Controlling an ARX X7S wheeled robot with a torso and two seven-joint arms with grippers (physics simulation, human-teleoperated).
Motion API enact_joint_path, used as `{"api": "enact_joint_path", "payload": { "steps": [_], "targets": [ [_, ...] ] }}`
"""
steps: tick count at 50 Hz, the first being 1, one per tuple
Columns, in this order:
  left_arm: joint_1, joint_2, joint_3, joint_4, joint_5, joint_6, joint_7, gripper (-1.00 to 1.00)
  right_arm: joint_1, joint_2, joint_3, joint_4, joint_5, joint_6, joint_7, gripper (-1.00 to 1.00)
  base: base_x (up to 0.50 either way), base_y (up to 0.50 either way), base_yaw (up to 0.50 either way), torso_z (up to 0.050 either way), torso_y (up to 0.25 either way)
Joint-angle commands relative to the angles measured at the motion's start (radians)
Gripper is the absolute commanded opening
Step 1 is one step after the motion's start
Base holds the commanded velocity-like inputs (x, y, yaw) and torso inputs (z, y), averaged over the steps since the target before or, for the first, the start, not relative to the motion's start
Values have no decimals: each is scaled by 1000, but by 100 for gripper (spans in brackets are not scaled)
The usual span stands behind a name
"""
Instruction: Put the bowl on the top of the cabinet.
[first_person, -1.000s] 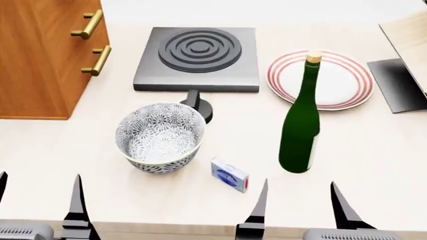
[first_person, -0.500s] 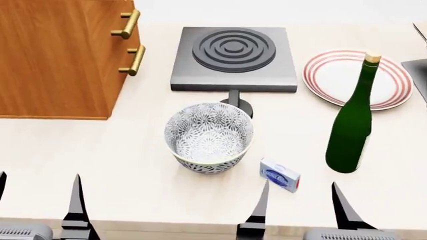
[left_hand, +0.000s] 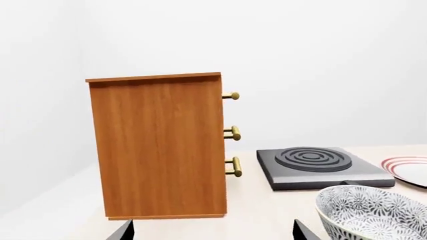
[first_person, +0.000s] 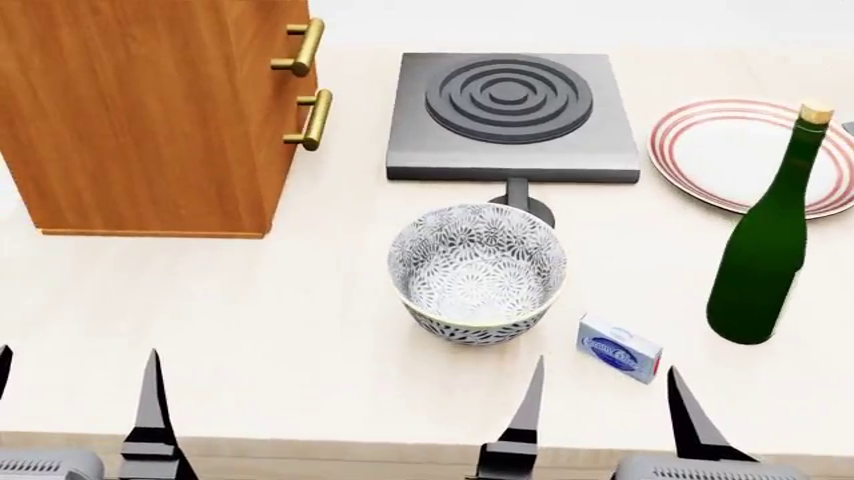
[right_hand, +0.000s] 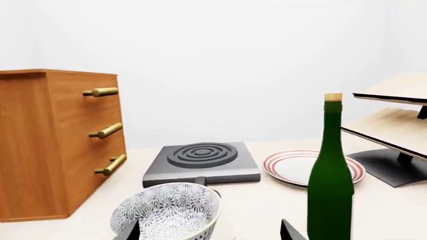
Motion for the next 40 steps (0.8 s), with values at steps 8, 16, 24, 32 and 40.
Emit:
{"api": "enact_joint_path", "payload": {
  "steps": [8, 16, 24, 32, 40],
  "targets": [
    [3, -17, 12, 9, -16, 2, -20, 100, -7, 11, -16, -9, -17, -11, 26, 100, 0, 212, 0, 0, 0],
    [1, -23, 17, 6, -21, 5, -29, 100, -5, 16, -22, -3, -15, -13, 30, 100, 0, 500, 0, 0, 0],
    [2, -29, 19, 2, -27, 14, -34, 100, -7, 30, -42, 3, -16, -26, 26, 100, 0, 500, 0, 0, 0],
    [3, -33, 23, 1, -31, 16, -40, 100, -10, 40, -55, 6, -21, -44, 32, 100, 0, 312, 0, 0, 0],
    [3, -39, 24, 0, -35, 20, -47, 100, -7, 43, -58, 9, -13, -43, 39, 100, 0, 62, 0, 0, 0]
  ]
}}
